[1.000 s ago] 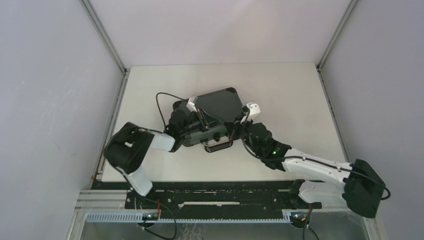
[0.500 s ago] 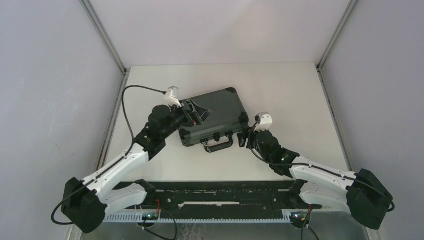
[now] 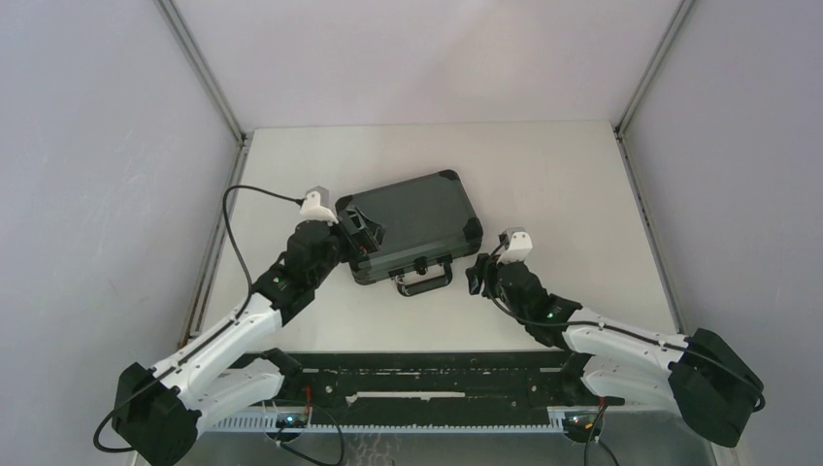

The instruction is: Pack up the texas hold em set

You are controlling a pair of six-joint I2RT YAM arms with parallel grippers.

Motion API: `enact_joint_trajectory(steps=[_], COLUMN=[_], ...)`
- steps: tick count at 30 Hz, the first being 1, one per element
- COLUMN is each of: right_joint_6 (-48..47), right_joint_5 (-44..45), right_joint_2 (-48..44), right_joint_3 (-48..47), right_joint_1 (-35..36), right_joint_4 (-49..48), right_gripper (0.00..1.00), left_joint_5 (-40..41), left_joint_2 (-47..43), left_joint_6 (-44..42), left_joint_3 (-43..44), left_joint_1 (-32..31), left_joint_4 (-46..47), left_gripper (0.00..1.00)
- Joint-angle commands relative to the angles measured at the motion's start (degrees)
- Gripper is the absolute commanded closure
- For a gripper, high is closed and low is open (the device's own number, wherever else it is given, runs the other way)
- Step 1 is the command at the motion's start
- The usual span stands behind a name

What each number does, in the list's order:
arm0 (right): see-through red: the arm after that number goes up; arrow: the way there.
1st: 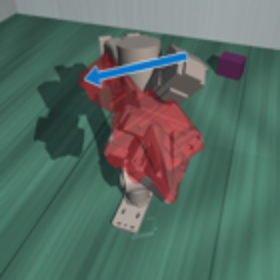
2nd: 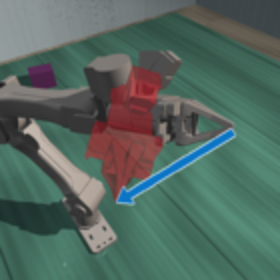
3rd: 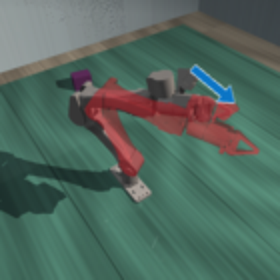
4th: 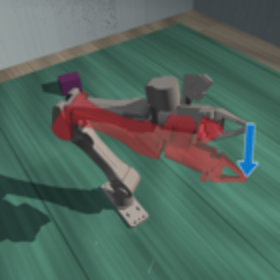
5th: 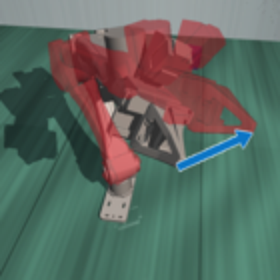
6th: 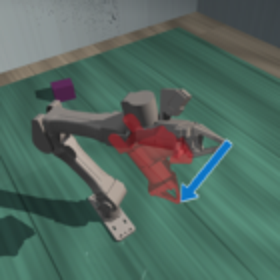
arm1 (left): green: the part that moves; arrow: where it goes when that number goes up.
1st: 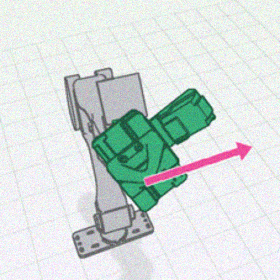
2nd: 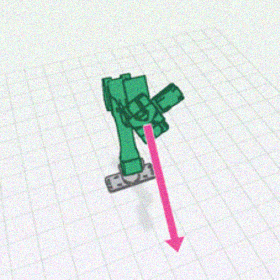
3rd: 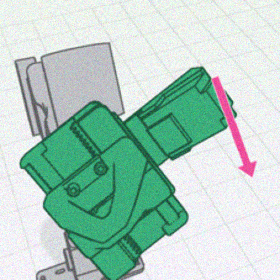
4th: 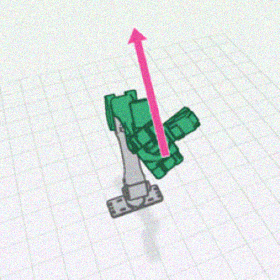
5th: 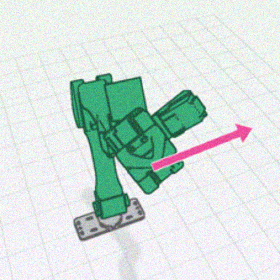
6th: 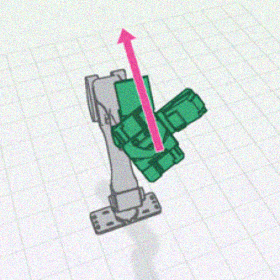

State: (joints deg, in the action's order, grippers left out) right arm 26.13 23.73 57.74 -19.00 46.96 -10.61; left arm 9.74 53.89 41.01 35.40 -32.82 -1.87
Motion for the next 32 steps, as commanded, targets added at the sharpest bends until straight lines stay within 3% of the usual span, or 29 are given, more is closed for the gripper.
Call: enact_joint_trajectory(steps=[1,32], right_joint_6=[1.8,3.5], right_joint_5=[0.9,0.9], right_joint_2=[-1.5,-1.6], right_joint_3=[0.3,3.1], right_joint_1=[-0.1,-1.7], right_joint_4=[-1.1,-1.6], right_gripper=[0.31,0.34], left_joint_5=[3.0,2.8], left_joint_2=[-1.6,-0.4], left_joint_6=[0.0,0.6], left_joint_3=[-0.2,-0.7], left_joint_1=[0.0,0.0], left_joint_4=[0.5,1.2], left_gripper=[0.0,0.0])
